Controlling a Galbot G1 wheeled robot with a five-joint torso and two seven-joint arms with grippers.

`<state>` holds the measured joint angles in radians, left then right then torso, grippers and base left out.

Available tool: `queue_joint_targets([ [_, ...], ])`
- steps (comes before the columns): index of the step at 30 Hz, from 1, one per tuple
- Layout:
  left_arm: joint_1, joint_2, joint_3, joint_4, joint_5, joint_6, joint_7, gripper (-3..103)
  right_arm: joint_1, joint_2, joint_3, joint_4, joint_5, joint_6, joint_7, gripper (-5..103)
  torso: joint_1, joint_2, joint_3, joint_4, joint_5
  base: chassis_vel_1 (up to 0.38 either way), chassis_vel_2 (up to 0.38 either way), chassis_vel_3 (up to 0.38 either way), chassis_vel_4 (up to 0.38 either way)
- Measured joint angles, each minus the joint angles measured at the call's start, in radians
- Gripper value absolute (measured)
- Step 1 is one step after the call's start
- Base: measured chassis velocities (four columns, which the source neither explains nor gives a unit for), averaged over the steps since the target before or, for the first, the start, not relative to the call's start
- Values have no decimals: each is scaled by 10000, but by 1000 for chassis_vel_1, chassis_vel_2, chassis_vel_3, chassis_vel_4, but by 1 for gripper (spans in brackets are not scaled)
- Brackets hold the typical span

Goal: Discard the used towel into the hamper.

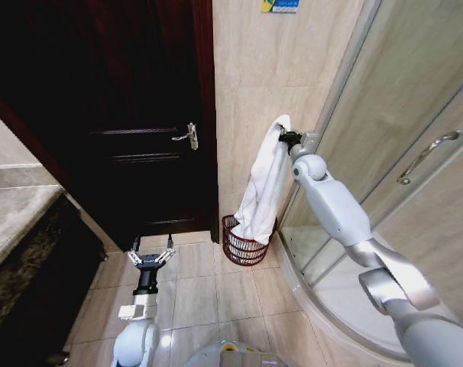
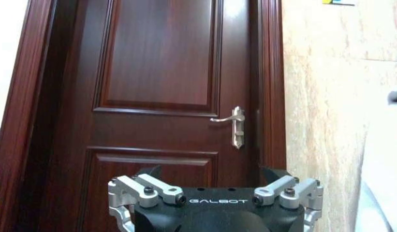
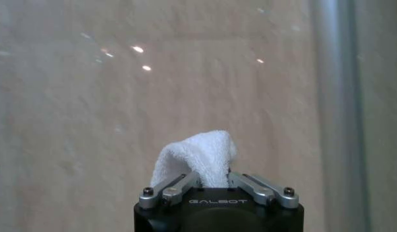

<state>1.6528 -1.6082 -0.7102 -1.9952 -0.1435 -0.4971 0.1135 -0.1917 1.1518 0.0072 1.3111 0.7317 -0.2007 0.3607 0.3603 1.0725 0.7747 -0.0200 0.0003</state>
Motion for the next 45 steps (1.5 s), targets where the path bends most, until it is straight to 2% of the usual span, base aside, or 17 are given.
queue_joint_targets([
  [9,63,0,8,1,18,-77,2,100,574,-201,65,217,194,-59,377,5,-211,-463,-259,0,-7,0,0,0,0],
  [18,160,0,4,-78,41,-148,13,100,1549,-660,26,537,725,-740,1043,5,-422,-933,-514,0,-5,0,0,0,0],
  [23,142,1,30,-6,48,-217,16,100,876,-872,198,1049,719,-1230,1162,5,-545,-1202,-661,-1,0,0,0,0,0],
  [27,137,1,60,44,107,-256,17,100,291,-865,384,1073,497,-1342,1192,5,-623,-1385,-762,-1,0,0,0,0,0],
  [34,77,1,72,39,130,-247,40,100,-39,-723,468,1014,465,-950,758,5,-757,-1667,-914,-1,-6,0,0,0,0],
  [40,-32,1,87,106,105,-203,87,100,538,-489,116,901,585,-627,311,5,-891,-1978,-1088,0,-6,0,0,0,0],
  [45,-10,1,69,149,97,-209,93,100,1241,-195,-258,785,788,-577,330,5,-980,-2186,-1204,1,-3,0,0,0,0],
])
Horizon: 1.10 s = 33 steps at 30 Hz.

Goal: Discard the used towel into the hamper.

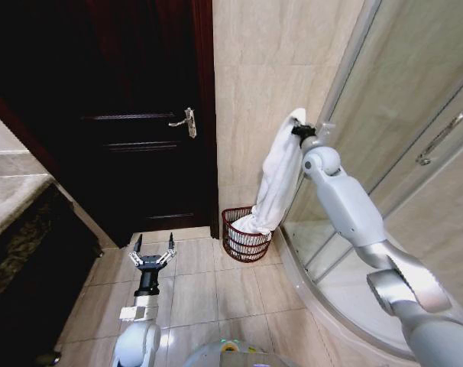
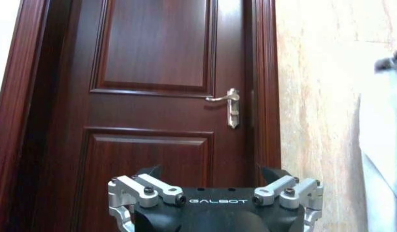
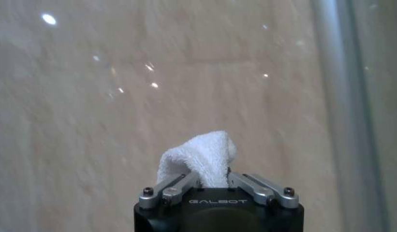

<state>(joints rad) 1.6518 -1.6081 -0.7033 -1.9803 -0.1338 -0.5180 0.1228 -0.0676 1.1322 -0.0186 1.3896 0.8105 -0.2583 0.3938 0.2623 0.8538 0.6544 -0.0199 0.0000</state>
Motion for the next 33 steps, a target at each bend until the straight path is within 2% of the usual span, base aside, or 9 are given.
queue_joint_targets([
  [5,55,0,-29,2,-29,-17,0,100,1263,369,-323,-282,317,-119,285,5,-123,-266,-155,3,-10,0,0,0,0],
  [8,51,0,-30,2,-36,-20,0,100,1334,400,-373,-338,375,-227,353,5,-170,-364,-207,1,-5,0,0,0,0],
  [14,-2,0,-30,73,-44,-49,-2,100,671,432,-391,-559,102,-237,299,5,-261,-584,-325,-2,1,0,0,0,0],
  [23,5,0,-46,84,-34,-80,-4,100,-664,761,-143,-1123,-897,41,-350,5,-486,-1073,-592,0,0,0,0,0,0],
  [33,21,0,-43,140,-39,-155,-13,100,-1234,799,377,-1307,-996,84,-303,5,-652,-1467,-823,-1,0,0,0,0,0],
])
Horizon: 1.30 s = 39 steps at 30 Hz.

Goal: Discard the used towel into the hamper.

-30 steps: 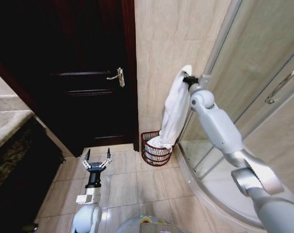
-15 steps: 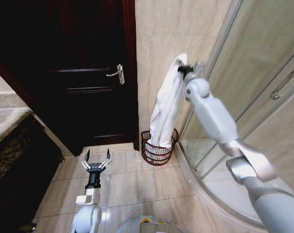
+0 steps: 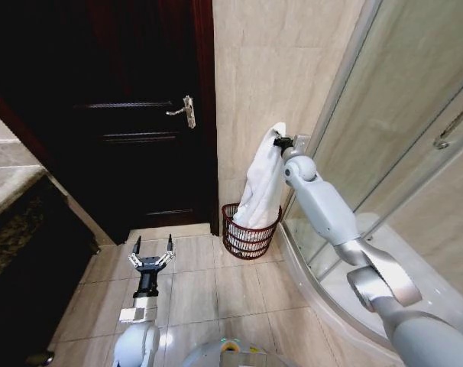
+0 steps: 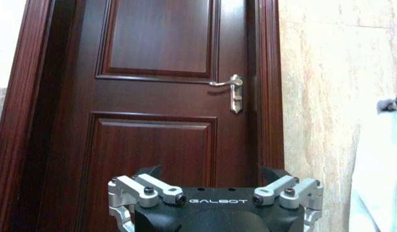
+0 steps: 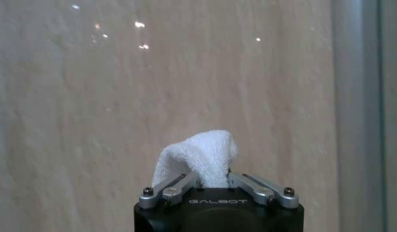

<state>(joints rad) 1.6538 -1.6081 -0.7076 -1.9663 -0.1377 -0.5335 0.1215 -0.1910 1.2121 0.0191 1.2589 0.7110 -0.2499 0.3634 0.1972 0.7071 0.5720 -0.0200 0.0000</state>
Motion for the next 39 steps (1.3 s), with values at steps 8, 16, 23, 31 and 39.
queue_joint_targets([
  [8,-16,0,38,46,58,-40,-2,100,-430,-122,368,-200,-212,57,-133,5,-142,-338,-193,-1,0,0,0,0,0],
  [16,6,0,73,50,119,-144,-3,100,-433,-314,322,331,-37,57,-209,5,-239,-558,-319,1,0,0,0,0,0],
  [23,15,0,142,119,249,-218,11,100,-551,-355,231,668,-4,39,-492,5,-260,-605,-348,3,-1,0,0,0,0],
  [31,76,0,171,101,368,-218,11,100,-715,-437,281,776,-97,57,-866,5,-376,-873,-497,4,1,0,0,0,0],
  [39,83,0,231,111,473,-241,11,100,-663,-373,221,890,-163,299,-1566,5,-544,-1251,-703,4,0,0,0,0,0],
])
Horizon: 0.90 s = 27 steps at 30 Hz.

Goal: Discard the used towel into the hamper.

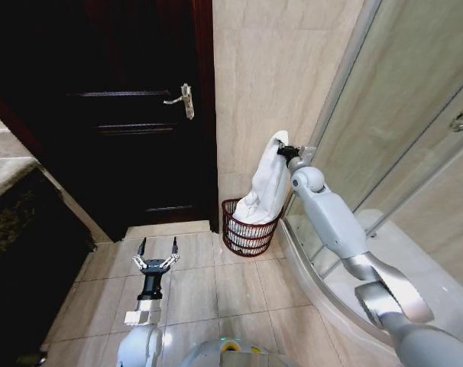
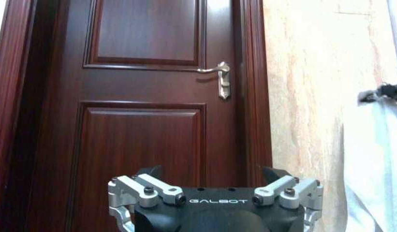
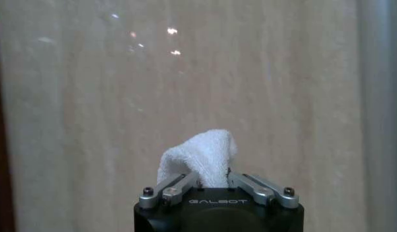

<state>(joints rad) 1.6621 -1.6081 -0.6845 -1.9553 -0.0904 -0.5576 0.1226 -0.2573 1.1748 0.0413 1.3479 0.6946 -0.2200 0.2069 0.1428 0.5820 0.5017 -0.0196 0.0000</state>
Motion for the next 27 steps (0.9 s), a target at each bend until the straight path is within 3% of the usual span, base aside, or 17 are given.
queue_joint_targets([
  [5,24,0,-7,-40,37,0,9,100,268,265,-142,-163,41,460,-407,5,-93,-214,-120,1,0,0,0,0,0],
  [15,119,0,-102,-194,-3,23,12,100,696,514,-155,-616,-50,367,-138,5,-246,-586,-347,-1,-2,0,0,0,0],
  [27,309,0,-20,-396,226,6,38,100,1029,1182,65,-2288,-905,795,-684,5,-462,-1122,-665,2,-1,0,0,0,0],
])
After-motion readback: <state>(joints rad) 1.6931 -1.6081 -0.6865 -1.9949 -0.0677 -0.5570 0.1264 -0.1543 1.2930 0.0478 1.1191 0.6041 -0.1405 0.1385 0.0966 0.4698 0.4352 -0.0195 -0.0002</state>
